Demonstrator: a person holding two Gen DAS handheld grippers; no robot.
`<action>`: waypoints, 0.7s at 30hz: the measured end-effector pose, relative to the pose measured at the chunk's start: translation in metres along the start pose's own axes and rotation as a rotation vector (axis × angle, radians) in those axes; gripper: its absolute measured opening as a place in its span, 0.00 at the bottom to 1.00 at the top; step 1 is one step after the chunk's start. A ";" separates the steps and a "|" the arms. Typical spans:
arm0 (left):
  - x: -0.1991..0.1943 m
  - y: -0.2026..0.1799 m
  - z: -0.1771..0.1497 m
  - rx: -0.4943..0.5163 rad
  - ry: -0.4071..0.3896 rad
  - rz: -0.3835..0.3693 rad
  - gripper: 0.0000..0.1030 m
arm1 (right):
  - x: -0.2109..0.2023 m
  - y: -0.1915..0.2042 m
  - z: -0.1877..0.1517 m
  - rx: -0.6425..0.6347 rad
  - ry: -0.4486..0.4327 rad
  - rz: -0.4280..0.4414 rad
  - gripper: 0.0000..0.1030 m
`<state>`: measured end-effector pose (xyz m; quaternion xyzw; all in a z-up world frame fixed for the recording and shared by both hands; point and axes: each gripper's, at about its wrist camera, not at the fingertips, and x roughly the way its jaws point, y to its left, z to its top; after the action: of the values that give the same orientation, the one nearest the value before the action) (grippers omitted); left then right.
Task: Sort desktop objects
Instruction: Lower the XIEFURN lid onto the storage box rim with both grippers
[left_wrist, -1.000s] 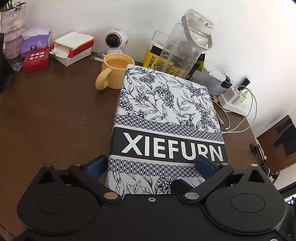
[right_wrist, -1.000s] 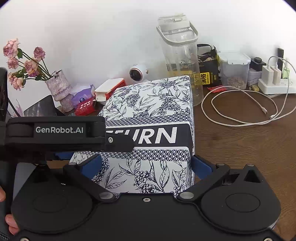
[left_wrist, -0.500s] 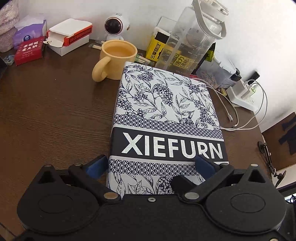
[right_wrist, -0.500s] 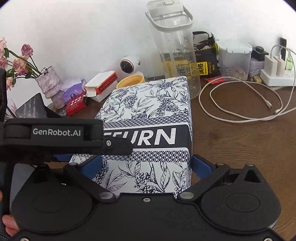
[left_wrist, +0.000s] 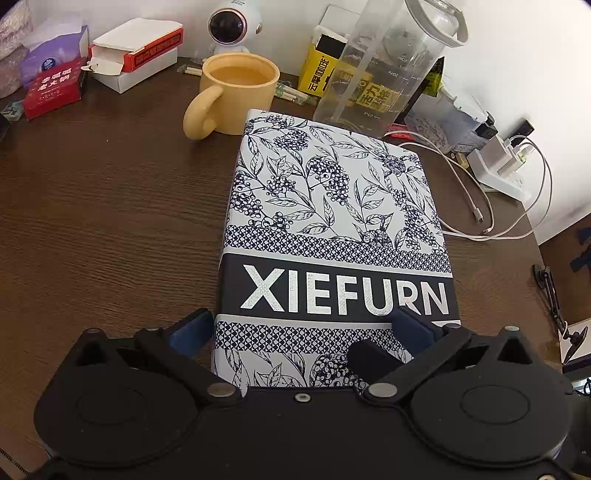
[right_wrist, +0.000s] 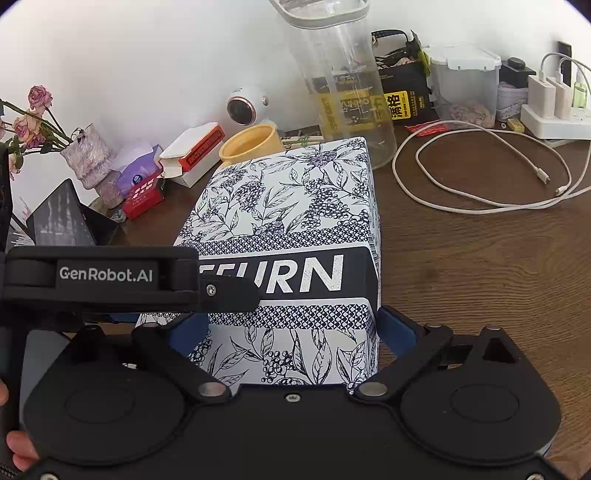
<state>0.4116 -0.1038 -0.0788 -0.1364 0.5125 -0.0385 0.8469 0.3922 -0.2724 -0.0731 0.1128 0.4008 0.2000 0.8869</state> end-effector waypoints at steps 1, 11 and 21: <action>0.000 0.000 -0.001 0.003 -0.005 0.000 1.00 | 0.001 0.000 0.001 0.000 0.002 0.000 0.96; -0.017 -0.014 -0.005 0.079 -0.073 0.021 1.00 | -0.011 0.004 0.005 -0.051 -0.025 0.000 1.00; -0.092 -0.035 -0.046 0.181 -0.229 -0.013 1.00 | -0.091 0.024 -0.031 -0.084 -0.090 -0.020 1.00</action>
<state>0.3300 -0.1272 -0.0103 -0.0665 0.4061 -0.0744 0.9084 0.3084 -0.2904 -0.0241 0.0802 0.3531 0.2023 0.9099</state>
